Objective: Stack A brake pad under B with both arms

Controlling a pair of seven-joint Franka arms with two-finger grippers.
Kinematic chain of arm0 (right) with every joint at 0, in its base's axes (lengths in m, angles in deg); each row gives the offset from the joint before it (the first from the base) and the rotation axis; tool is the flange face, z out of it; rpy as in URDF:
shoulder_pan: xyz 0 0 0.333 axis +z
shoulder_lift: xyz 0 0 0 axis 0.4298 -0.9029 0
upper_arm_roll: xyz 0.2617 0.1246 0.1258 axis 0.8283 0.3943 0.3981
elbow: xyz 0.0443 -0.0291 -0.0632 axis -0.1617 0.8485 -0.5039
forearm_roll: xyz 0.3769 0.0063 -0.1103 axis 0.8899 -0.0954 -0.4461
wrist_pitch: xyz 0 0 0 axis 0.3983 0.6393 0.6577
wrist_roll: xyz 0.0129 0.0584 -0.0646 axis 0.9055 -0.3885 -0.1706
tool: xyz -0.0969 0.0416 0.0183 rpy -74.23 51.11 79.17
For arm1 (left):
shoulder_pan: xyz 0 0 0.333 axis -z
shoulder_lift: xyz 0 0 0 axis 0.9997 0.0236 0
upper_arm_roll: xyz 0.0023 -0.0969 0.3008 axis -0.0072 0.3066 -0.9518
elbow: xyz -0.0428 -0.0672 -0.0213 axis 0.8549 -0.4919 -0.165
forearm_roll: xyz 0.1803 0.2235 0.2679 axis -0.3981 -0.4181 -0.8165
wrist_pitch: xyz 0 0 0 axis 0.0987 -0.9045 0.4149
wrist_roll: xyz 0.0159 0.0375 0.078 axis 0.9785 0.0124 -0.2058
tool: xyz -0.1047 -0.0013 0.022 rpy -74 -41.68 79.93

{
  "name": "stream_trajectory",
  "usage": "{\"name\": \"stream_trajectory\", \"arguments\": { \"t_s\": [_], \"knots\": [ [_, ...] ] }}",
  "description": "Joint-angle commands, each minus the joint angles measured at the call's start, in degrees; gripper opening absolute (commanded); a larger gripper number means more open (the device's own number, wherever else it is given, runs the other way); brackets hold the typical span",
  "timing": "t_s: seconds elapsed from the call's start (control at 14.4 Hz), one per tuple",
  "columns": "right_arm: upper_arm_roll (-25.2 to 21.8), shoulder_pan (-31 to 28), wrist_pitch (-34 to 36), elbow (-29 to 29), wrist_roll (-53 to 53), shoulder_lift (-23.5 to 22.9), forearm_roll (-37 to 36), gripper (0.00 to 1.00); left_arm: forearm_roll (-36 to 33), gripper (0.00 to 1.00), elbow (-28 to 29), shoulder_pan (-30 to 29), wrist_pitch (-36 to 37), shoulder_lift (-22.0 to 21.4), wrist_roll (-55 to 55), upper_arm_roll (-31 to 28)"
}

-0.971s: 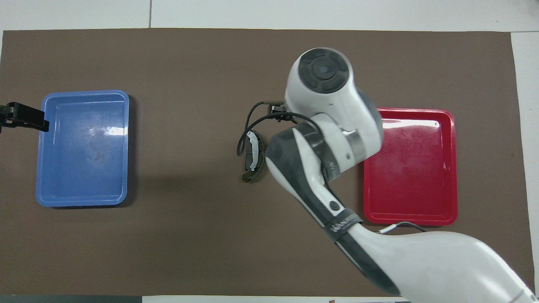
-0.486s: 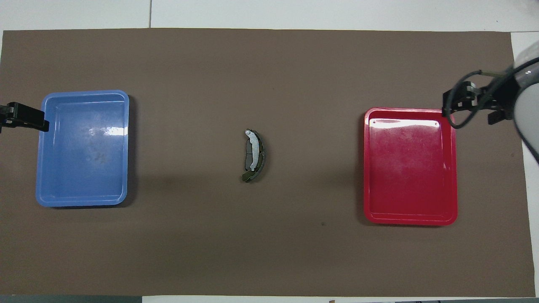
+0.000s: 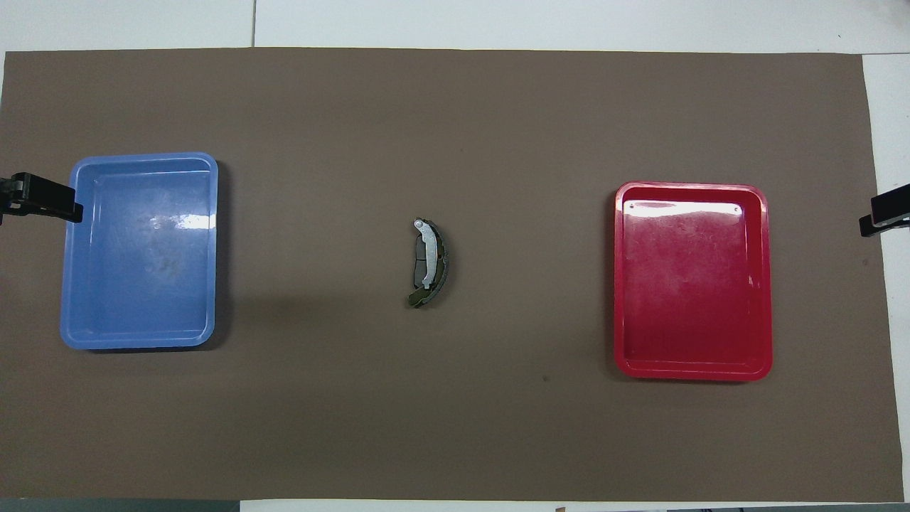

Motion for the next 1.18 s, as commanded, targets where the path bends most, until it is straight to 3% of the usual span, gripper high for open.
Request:
{"name": "stream_trajectory", "arguments": {
  "t_s": [0.0,0.35,1.11],
  "knots": [
    [0.83,1.08,-0.80,1.68,0.70,2.11,-2.42,1.00,-0.58,1.00,1.28,-0.34,0.57,-1.39,-0.34,0.26],
    [0.83,1.26,-4.31,4.58,0.26,4.40,-1.98,1.00,-0.58,1.00,1.28,-0.34,0.57,-1.39,-0.25,0.26],
    [0.65,1.26,-3.44,5.10,0.43,5.63,-1.80,1.00,-0.50,1.00,1.28,-0.42,0.57,-1.39,-0.34,0.26]
  ]
}}
